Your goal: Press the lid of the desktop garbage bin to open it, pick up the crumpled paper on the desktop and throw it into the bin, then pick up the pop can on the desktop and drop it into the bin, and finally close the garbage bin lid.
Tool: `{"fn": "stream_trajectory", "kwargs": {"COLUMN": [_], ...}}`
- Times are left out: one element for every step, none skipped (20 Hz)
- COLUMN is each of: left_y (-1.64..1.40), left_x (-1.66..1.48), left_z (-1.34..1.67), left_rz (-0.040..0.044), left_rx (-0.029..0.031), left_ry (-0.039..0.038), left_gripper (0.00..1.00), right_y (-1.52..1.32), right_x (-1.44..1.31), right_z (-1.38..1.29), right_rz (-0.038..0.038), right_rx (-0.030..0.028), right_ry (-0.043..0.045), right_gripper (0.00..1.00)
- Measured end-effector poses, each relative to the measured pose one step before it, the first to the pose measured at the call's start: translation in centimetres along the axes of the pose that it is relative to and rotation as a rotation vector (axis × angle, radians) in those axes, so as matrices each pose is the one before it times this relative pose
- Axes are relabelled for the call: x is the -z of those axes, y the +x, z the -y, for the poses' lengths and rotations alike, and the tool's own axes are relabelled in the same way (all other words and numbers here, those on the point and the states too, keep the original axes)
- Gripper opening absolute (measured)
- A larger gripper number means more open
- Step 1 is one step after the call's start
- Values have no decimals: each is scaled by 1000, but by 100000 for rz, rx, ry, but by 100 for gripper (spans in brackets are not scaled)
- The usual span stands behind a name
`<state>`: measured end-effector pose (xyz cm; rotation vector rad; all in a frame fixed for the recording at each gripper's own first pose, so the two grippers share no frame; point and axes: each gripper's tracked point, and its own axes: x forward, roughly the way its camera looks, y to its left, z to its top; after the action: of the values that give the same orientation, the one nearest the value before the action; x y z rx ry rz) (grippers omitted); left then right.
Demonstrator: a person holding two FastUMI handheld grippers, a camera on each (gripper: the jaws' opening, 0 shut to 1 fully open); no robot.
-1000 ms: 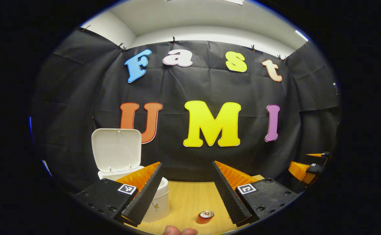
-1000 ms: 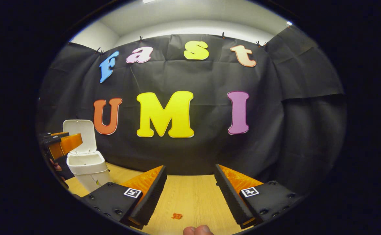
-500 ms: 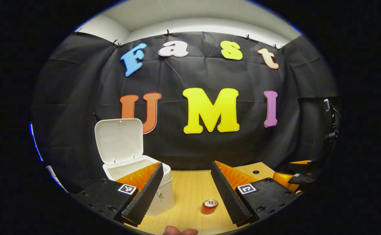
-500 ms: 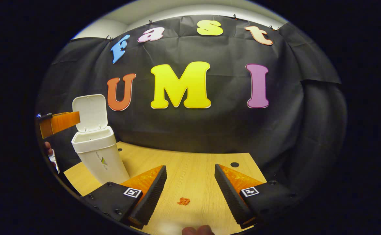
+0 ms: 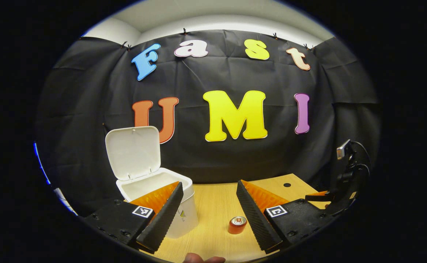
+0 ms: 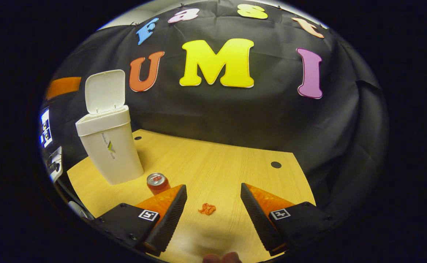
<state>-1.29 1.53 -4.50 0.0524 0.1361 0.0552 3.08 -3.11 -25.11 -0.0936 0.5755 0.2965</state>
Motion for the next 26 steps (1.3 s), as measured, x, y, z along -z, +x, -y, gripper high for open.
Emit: {"fn": "stream_trajectory", "kwargs": {"left_y": [-34,6,-67,14,-160,-119,-57,-73,-127,-192,-83,-226,-69,-123,-147,-129,-147,-239,-169,-214,-175,-169,46,-117,-148,-134], "left_x": [218,286,234,205,102,-22,190,280,186,79,172,164,99,166,392,361,105,147,58,52,196,149,271,110,30,63], "left_z": [-138,-92,-330,-263,-313,-242,-338,-399,-361,-284,-340,-248,-244,-272,-335,-328,-263,-279,-358,-335,-252,-283,-196,-257,-265,-271], "left_rz": [-1058,-1170,-874,-655,-406,-131,-126,-638,-511,-495,-347,-298,-372,-669,-879,-909,-583,-384,-187,-139,-367,-376,-473,-270,-369,-269], "left_rx": [128,-157,-294,-598,-746,-583,-676,-1038,-1137,-881,-794,-778,-978,-786,-901,-1207,-1075,-917,-1019,-978,-1034,-1075,-1079,-1045,-977,-945], "left_ry": [-175,-36,-119,-308,-406,-451,-38,443,354,10,-206,-147,-100,-137,-156,-174,-168,-85,82,137,185,75,-5,-192,-281,-126], "left_gripper": [96,96,96,96,96,96,96,96,96,96,96,96,96,96,96,96,96,96,96,96,96,96,96,96,96,96], "right_y": [431,644,637,713,592,614,637,542,529,520,464,525,548,562,628,576,567,599,542,587,445,476,349,354,357,172], "right_x": [798,727,731,868,875,826,781,604,530,415,345,294,346,214,332,225,274,69,120,20,211,136,281,111,183,95], "right_z": [-143,-360,-217,-148,-143,-44,-3,-94,-41,-31,-130,-16,-56,141,159,171,129,177,162,119,99,54,43,48,1,-54], "right_rz": [-2138,-1721,-2021,-2267,-1976,-2070,-1806,-1493,-1300,-1103,-891,-1208,-1255,-1212,-1280,-1076,-1110,-999,-684,-556,-951,-923,-950,-951,-899,-608], "right_rx": [-663,-1036,-730,-554,-610,-428,-333,-261,-164,-124,-523,-399,-502,98,696,352,580,538,507,40,188,0,252,95,-284,-169], "right_ry": [-177,-432,-766,-446,-291,-891,-878,-484,-430,-629,103,1281,1983,1823,946,786,701,664,422,379,172,322,230,121,312,565], "right_gripper": [93,95,93,93,93,93,95,95,95,95,95,95,95,95,95,95,95,95,95,95,95,95,95,95,95,95]}}
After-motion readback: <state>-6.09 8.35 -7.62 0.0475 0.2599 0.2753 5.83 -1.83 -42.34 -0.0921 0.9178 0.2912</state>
